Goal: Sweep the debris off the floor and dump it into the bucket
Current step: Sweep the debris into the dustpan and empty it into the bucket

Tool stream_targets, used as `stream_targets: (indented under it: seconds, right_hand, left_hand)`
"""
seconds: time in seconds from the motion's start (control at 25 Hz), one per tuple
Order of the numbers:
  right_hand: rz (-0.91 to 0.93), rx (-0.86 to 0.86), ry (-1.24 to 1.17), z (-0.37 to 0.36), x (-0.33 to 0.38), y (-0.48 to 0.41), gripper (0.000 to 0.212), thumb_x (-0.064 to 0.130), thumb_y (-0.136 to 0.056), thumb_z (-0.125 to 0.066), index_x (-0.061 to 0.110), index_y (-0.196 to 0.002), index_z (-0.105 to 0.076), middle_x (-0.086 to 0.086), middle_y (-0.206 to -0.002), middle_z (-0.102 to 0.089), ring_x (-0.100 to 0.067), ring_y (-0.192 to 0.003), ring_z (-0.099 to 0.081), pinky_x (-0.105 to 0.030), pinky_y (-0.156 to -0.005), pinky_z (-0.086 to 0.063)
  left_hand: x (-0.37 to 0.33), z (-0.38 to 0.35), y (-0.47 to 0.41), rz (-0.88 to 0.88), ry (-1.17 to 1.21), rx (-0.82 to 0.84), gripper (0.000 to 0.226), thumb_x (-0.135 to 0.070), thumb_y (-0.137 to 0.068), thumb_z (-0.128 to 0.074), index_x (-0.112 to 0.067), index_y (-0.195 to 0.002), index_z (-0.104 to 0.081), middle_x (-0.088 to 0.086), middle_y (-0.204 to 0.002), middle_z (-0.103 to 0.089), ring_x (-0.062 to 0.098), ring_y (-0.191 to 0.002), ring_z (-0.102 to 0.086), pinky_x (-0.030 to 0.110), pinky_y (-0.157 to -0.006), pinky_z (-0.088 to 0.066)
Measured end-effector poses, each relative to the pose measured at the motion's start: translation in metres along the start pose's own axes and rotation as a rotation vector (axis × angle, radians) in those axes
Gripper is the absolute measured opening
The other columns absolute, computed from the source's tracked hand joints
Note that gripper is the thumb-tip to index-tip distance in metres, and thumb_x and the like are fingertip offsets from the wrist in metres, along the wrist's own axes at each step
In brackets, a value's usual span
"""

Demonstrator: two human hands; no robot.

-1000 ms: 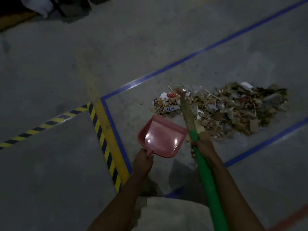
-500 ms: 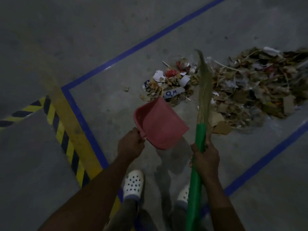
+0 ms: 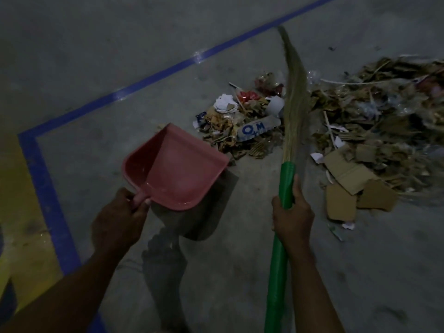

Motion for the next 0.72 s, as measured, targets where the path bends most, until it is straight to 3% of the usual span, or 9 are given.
stream_targets:
  seconds: [0.08, 0.28, 0.32, 0.48, 0.6, 0.72]
  right_hand:
    - [0.052, -0.027, -0.01, -0.021, -0.002, -0.015, 0.081, 0.027, -0.093, -0.067, 0.041, -0.158, -0.021, -0.014, -0.106, -0.072, -0.037, -0.082, -0.07, -0.051, -0.075, -0.061]
    - [0.075, 0.022, -0.031, -0.033, 0.026, -0.02, 0.081, 0.023, -0.092, -0.066, 0.035, -0.16, -0.022, -0.015, -0.122, -0.068, -0.037, -0.097, -0.069, -0.054, -0.082, -0.059]
    - [0.058, 0.039, -0.046, -0.027, 0.03, -0.014, 0.081, 0.023, -0.092, -0.066, 0.035, -0.16, -0.023, -0.014, -0.12, -0.069, -0.037, -0.095, -0.07, -0.052, -0.079, -0.06]
    - [0.024, 0.017, -0.036, -0.001, 0.014, 0.002, 0.08, 0.024, -0.091, -0.068, 0.039, -0.157, -0.026, -0.01, -0.101, -0.072, -0.024, -0.062, -0.069, -0.034, -0.043, -0.058]
    - [0.045, 0.001, -0.006, 0.012, -0.005, -0.008, 0.078, 0.025, -0.093, -0.068, 0.037, -0.157, -0.026, -0.012, -0.099, -0.072, -0.022, -0.058, -0.068, -0.031, -0.04, -0.055]
    - [0.059, 0.042, 0.024, 0.023, -0.003, -0.012, 0.078, 0.022, -0.094, -0.066, 0.033, -0.159, -0.024, -0.013, -0.101, -0.07, -0.025, -0.062, -0.069, -0.03, -0.04, -0.055]
  left_hand:
    - [0.005, -0.013, -0.022, -0.062, -0.009, -0.034, 0.035, -0.057, -0.086, -0.064, -0.025, -0.091, -0.052, 0.017, -0.085, -0.068, 0.039, -0.079, -0.065, 0.035, -0.06, -0.04]
    - [-0.028, -0.008, -0.054, -0.201, -0.02, 0.058, 0.041, -0.052, -0.091, -0.061, -0.013, -0.103, -0.056, 0.022, -0.101, -0.066, 0.039, -0.094, -0.063, 0.041, -0.072, -0.047]
    - [-0.039, -0.008, -0.049, -0.213, -0.018, 0.079, 0.042, -0.05, -0.093, -0.058, -0.01, -0.107, -0.055, 0.023, -0.105, -0.066, 0.04, -0.097, -0.062, 0.042, -0.075, -0.047]
    - [-0.054, -0.02, -0.031, -0.211, -0.004, 0.037, 0.04, -0.05, -0.095, -0.055, -0.011, -0.103, -0.049, 0.023, -0.099, -0.065, 0.042, -0.091, -0.063, 0.043, -0.071, -0.047]
    - [-0.043, -0.03, -0.021, -0.253, 0.014, -0.032, 0.034, -0.045, -0.096, -0.054, -0.014, -0.096, -0.042, 0.022, -0.092, -0.065, 0.042, -0.083, -0.063, 0.04, -0.062, -0.042]
    - [-0.028, -0.022, -0.011, -0.245, -0.066, -0.064, 0.03, -0.037, -0.098, -0.053, -0.009, -0.104, -0.045, 0.023, -0.102, -0.065, 0.044, -0.089, -0.064, 0.044, -0.067, -0.045]
Point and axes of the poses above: each hand's wrist, its own y-axis away from the middle knuckle, its own z-axis out of the back of the hand, x = y × z, the point moved 3 cm from there along -y, towards the middle knuckle
